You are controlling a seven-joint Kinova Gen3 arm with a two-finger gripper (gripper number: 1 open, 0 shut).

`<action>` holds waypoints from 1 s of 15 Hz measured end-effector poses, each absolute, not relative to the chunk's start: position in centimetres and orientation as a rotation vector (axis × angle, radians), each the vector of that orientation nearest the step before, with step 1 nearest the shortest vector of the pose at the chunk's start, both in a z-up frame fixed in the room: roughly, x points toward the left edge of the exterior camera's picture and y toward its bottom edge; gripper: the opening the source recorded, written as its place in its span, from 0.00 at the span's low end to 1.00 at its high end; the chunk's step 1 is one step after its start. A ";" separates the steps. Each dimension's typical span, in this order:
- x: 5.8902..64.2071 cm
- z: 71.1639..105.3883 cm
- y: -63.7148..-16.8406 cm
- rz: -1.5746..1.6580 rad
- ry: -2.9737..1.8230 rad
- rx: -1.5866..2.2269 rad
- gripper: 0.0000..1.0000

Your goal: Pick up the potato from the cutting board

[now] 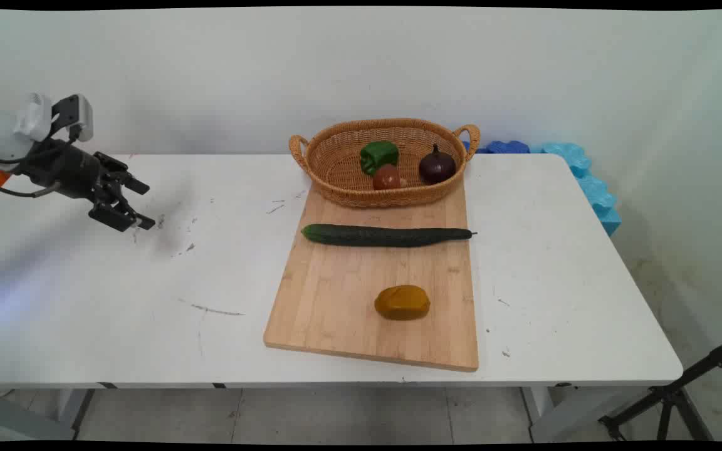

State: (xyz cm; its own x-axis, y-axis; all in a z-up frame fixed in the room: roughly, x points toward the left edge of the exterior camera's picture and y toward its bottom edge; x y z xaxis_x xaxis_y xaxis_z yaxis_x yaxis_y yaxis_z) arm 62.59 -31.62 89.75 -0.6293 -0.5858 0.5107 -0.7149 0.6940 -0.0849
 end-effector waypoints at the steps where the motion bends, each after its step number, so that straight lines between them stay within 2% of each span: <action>1: 62.3 89.9 -31.8 0.389 -2.462 0.988 1.00; 8: 57.4 91.1 -32.9 0.367 -2.529 0.807 1.00; 15: 48.9 91.3 -34.6 0.314 -2.536 0.587 1.00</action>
